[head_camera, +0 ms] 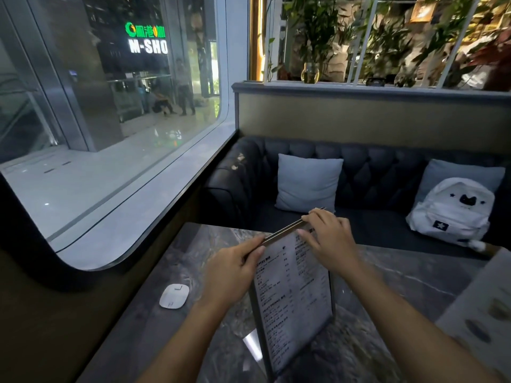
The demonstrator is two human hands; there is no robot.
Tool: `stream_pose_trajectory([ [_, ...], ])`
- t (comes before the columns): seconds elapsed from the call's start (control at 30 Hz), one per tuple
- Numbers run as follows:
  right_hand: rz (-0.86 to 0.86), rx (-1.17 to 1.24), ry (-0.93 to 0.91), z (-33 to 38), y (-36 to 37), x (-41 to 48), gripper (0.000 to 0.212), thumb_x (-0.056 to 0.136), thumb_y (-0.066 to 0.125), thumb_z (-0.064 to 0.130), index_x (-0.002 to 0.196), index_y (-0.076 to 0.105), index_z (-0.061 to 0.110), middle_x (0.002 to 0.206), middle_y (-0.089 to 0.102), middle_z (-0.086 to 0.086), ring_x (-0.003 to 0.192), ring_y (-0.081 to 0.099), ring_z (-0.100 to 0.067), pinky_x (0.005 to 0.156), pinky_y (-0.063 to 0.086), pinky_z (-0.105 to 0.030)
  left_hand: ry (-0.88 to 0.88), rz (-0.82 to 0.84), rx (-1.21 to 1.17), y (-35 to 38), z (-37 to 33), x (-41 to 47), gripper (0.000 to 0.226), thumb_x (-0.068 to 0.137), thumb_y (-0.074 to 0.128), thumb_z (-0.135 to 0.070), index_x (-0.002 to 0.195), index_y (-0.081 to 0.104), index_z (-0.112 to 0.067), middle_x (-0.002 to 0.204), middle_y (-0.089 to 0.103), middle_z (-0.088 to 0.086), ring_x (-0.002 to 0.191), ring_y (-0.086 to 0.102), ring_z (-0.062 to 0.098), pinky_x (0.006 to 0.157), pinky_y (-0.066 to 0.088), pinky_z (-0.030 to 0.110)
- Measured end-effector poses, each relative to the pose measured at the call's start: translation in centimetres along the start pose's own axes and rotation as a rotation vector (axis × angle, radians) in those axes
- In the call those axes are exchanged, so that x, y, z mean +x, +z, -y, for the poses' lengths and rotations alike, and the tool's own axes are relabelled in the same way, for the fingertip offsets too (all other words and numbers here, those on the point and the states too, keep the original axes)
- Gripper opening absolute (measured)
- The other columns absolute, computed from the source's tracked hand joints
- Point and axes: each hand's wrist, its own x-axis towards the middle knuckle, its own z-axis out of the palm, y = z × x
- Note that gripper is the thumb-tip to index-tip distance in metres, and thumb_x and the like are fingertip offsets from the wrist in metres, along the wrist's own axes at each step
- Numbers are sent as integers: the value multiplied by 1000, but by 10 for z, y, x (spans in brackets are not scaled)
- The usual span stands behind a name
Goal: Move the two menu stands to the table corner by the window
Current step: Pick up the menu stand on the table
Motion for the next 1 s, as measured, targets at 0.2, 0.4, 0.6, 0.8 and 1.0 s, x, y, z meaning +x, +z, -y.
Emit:
stream_pose_trajectory([
  [0.2, -41, 4, 21, 1, -6, -2, 25, 88, 52, 39, 104, 58, 21, 111, 60, 5, 109, 49, -14, 78, 14, -25, -19, 11, -56, 3, 4, 6, 25, 86, 54, -38, 110, 61, -41, 103, 73, -9, 89, 64, 4, 69, 51, 23],
  [0.4, -87, -118, 81, 5, -9, -8, 24, 87, 52, 38, 96, 58, 17, 96, 61, -1, 94, 53, -22, 75, 20, -32, -48, 91, -224, 7, 7, 22, 23, 87, 55, -30, 108, 64, -34, 104, 68, -8, 95, 60, 6, 79, 50, 28],
  [0.6, -186, -241, 140, 8, -21, -21, 19, 82, 62, 30, 84, 60, 11, 78, 60, -9, 75, 54, -28, 71, 31, -39, -45, 229, -286, 11, 7, 48, 22, 88, 56, -23, 106, 66, -27, 95, 59, 0, 90, 55, 11, 75, 41, 19],
  [0.8, -289, -455, 176, 8, -34, -41, 22, 75, 69, 32, 68, 58, 14, 63, 55, -5, 59, 52, -24, 58, 39, -35, 10, 397, -275, 23, -3, 74, 21, 88, 55, -16, 104, 68, -17, 92, 63, 5, 92, 58, 19, 86, 45, 31],
  [1.0, -319, -519, 214, 9, -39, -49, 21, 74, 68, 34, 66, 59, 17, 63, 56, -3, 59, 51, -22, 57, 37, -33, 25, 482, -409, 30, -6, 83, 20, 87, 55, -9, 99, 68, -19, 96, 68, 0, 90, 62, 6, 83, 47, 22],
])
